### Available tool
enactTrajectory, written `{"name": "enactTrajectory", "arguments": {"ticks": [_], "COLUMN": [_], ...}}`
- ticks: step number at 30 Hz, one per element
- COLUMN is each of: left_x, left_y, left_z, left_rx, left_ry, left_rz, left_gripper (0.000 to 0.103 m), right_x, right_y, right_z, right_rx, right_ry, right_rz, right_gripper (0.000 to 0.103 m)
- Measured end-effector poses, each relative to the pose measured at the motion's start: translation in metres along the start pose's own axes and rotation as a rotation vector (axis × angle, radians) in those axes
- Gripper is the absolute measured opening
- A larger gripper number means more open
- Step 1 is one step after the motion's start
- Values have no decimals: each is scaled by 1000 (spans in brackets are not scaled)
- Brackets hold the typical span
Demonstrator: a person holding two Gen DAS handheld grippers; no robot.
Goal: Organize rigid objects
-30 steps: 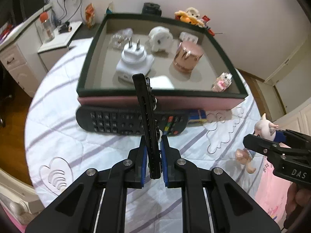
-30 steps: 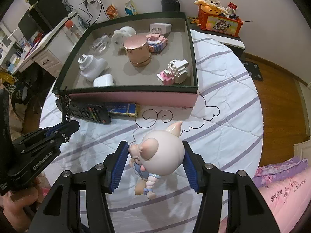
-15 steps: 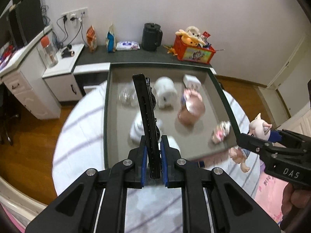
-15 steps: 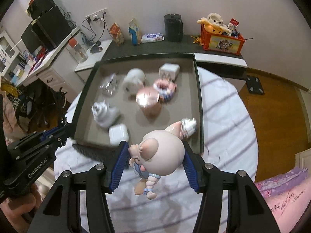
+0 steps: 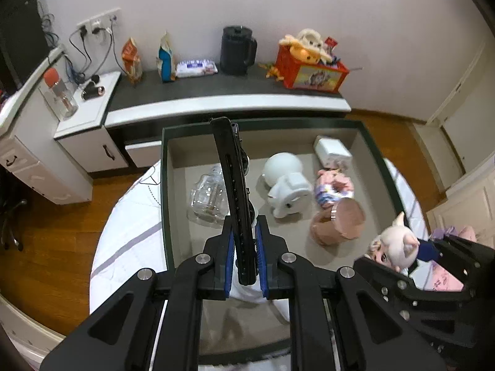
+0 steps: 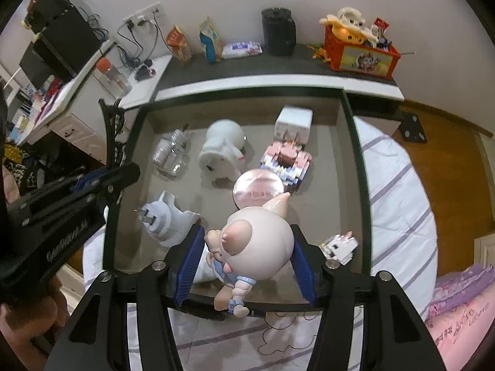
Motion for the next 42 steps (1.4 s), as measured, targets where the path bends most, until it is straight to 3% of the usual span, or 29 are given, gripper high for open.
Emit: {"name": "enactTrajectory", "arguments": {"ticks": [9,11,13,16,17,19,29,31,33,42], "left_x": [5,6,8,6,4,3,0,-2,-3,-4], "left_y": [-44,-48,-51,-45,-43,-38,6,16,26,73], "left_z": [13,14,15,14,14,13,0,-6,-13,-57], "left_rx": [113,129,141,126,121,103,48,42,37,3], "left_ry": [-60,-67,-73,-76,-84,-85,-26,-16,-3,72], "left_rz": [5,7,30,5,21,41,42,56,60,45], "left_gripper": [14,24,69,80,83,95,103,103,103,103], "right_x": [-4,-4,-4,-2,-1,2,-6,-8,-11,-15], "right_y": [-26,-30,-32,-31,-29,-27,-4,2,10,55], "right_z": [-4,-2,-3,-3,-3,-2,-5,-8,-12,-49], "right_rx": [58,68,72,66,60,50,22,14,0,-62], "right_ry": [-30,-25,-18,-3,4,25,28,25,15,6], "right_rz": [-33,-40,-55,-56,-57,-65,-90,-98,-91,-70], "right_gripper": [56,56,56,66,78,82,83,86,103,103]}}
Point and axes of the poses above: each gripper's, at about its wrist camera, not at the fingertips, and y roughly against the way its jaws point, x to its left, z to its top, the point moved 2 cm from there along -y, roughly the way its jaws point, and after that the axes turned 10 degrees about x, right-handed, at the moved point
